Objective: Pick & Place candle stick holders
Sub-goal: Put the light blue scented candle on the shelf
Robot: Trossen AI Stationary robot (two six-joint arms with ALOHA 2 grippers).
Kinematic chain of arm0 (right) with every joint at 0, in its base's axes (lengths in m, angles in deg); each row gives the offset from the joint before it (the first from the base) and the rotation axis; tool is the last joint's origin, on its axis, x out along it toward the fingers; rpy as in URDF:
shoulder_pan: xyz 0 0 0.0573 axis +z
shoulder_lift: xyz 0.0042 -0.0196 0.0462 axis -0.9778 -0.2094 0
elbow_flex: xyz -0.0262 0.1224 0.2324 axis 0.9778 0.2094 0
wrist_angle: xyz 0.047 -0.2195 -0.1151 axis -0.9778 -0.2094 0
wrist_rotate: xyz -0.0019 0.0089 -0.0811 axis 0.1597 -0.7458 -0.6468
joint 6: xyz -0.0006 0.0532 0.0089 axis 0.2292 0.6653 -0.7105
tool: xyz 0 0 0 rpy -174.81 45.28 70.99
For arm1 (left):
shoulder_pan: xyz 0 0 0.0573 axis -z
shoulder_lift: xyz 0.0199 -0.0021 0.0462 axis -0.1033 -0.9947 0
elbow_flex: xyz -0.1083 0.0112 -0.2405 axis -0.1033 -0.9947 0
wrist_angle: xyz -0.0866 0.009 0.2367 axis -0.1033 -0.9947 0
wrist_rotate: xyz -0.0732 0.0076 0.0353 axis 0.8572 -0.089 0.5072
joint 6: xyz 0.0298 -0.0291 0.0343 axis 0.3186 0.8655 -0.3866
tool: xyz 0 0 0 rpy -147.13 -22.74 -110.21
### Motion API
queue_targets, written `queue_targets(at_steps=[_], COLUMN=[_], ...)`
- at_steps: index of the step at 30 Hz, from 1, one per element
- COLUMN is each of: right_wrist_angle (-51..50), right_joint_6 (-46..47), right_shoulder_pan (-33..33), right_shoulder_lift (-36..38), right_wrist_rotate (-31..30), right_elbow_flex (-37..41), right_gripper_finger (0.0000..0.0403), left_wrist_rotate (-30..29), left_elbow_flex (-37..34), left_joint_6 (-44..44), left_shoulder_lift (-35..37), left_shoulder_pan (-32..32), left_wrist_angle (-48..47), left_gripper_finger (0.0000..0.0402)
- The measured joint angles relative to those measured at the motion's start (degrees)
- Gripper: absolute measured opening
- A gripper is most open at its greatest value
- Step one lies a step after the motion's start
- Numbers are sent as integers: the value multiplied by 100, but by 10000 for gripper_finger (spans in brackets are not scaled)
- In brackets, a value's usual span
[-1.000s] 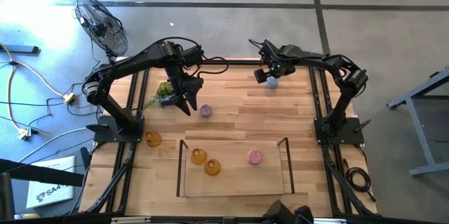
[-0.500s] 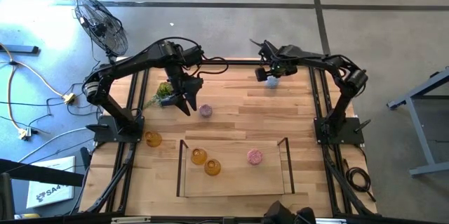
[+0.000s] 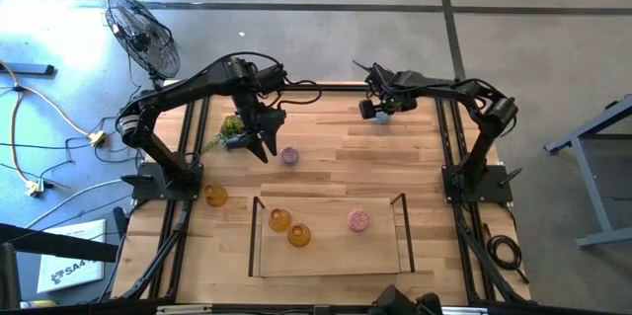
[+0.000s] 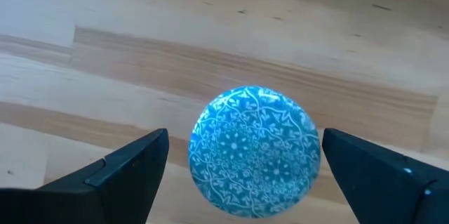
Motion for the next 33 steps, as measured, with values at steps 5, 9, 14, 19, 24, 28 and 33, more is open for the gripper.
queue_targets(at_steps=[5, 9, 14, 19, 24, 28, 33], right_wrist_angle=[93, 243, 307, 551, 700, 704, 705], right_joint_6=[1, 0, -1, -2, -16, -169, -519], right_shoulder_pan=[0, 0, -2, -34, -35, -35, 13], right_shoulder_lift=[-2, -2, -2, -2, -2, -2, -2], right_wrist_rotate=[58, 88, 130, 357, 338, 334, 413], right_elbow_flex=[162, 332, 483, 588, 588, 588, 588], right_gripper_finger=[371, 369, 368, 350, 308, 277, 277], left_wrist_rotate=[19, -14, 14, 34, 113, 206, 279], left_elbow_flex=[-255, -407, -410, -415, -415, -417, -419], left_joint_6=[1, 0, -2, 0, 4, 5, 7], left_shoulder_lift=[-4, -4, -4, -4, -4, -4, -4], left_shoulder_pan=[0, 0, 0, 0, 0, 0, 0], left_wrist_angle=[39, 124, 133, 128, 126, 117, 112], left_gripper_finger=[172, 172, 172, 172, 172, 172, 172])
